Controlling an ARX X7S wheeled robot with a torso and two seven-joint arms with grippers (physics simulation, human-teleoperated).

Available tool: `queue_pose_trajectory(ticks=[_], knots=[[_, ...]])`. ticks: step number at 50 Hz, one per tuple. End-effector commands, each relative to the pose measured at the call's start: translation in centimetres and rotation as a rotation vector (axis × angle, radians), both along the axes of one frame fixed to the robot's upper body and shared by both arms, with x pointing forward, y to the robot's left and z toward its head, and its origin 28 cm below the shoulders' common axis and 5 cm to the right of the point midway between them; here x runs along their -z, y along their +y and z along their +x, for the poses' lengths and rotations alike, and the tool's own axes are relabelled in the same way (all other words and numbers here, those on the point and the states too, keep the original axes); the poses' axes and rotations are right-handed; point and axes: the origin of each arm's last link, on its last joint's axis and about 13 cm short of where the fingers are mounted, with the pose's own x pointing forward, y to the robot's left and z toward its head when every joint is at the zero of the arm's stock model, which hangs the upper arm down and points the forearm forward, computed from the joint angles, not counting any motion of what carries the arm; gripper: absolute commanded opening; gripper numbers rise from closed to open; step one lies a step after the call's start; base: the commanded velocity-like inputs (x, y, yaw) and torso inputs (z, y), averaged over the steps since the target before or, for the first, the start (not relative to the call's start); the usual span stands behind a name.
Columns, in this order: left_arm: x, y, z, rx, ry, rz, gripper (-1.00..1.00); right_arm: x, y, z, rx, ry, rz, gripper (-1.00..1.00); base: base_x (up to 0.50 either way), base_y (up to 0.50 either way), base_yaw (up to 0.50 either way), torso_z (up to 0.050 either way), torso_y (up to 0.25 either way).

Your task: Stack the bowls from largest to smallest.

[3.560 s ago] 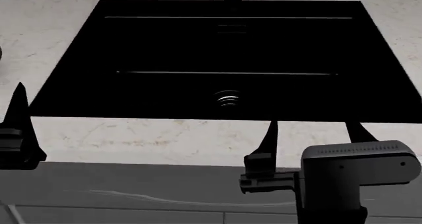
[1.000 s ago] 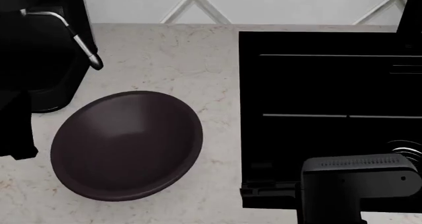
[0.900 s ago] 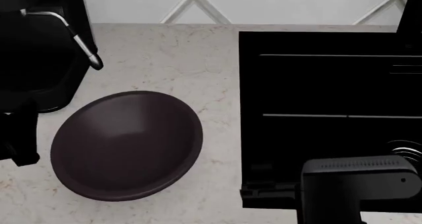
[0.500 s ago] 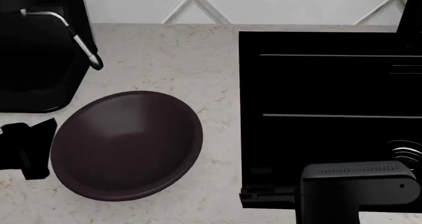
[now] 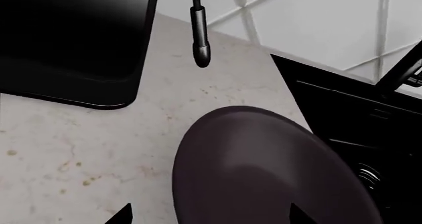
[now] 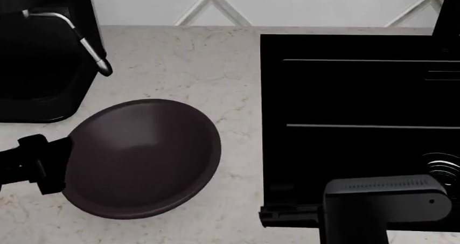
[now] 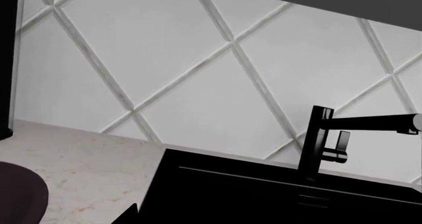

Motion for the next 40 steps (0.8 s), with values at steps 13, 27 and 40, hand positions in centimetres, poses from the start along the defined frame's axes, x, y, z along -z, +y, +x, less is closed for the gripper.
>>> queue_pose_trajectory(ticks=[13, 27, 40], knots=[[1.8, -0.4, 2.6, -0.001, 0.053, -0.013, 1.00, 0.2, -0.2, -0.2, 0.012, 0.005, -0.001, 1.00, 0.00, 0.00, 0.00, 0.000, 0.000], [3.2, -0.6, 3.8, -0.004, 0.087, -0.003, 1.00, 0.2, -0.2, -0.1, 0.015, 0.006, 0.000, 1.00, 0.00, 0.00, 0.00, 0.000, 0.000], [4.4, -0.8, 5.1, 0.011, 0.115, 0.007, 1.00, 0.1, -0.3, -0.1, 0.020, 0.009, -0.006, 1.00, 0.00, 0.00, 0.00, 0.000, 0.000]])
